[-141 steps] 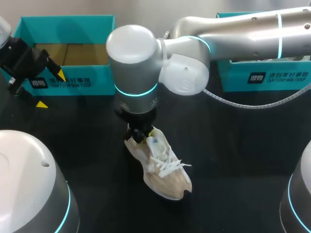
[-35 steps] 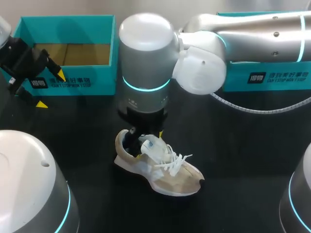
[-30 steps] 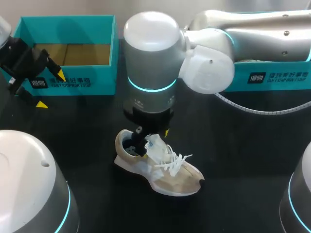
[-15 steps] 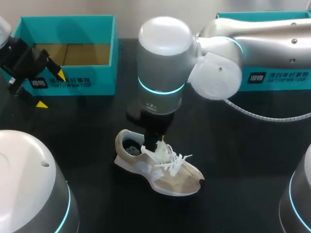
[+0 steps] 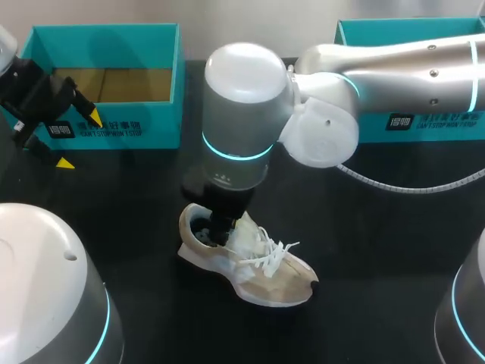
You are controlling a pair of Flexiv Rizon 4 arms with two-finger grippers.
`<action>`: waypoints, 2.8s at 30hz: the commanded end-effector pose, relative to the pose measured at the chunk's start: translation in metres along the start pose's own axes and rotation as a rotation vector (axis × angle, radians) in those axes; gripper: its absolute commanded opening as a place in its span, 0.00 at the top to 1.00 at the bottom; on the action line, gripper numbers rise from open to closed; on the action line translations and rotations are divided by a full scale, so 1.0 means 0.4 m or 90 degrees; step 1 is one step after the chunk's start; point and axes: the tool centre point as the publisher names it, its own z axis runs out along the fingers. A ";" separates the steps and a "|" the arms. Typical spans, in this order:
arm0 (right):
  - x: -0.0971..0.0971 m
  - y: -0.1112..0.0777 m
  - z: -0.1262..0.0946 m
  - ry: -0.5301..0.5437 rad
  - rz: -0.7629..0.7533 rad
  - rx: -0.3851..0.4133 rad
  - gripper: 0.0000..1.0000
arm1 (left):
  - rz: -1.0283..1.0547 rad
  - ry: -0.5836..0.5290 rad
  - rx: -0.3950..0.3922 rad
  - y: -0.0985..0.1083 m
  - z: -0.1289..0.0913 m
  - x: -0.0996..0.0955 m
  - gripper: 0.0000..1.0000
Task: Take the shoe out of the shoebox, open the shoe tongue, remove and reinsert the insole, then place the shoe into the shoebox
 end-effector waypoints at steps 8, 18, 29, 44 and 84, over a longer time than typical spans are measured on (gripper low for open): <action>-0.006 -0.001 -0.005 -0.034 0.024 0.004 0.52 | 0.000 0.001 -0.002 -0.001 -0.001 0.001 0.00; 0.003 -0.026 -0.077 -0.057 0.010 -0.010 0.31 | 0.000 0.001 -0.002 -0.001 -0.001 0.001 0.00; -0.014 0.026 -0.178 -0.027 -0.187 -0.049 0.00 | 0.000 0.001 -0.002 -0.001 -0.001 0.001 0.00; 0.006 0.072 -0.171 -0.027 -0.301 -0.038 0.00 | 0.000 0.001 -0.002 -0.001 -0.001 0.001 0.00; -0.043 0.255 -0.046 -0.074 -0.829 0.016 0.00 | 0.000 0.001 -0.002 -0.001 -0.001 0.001 0.00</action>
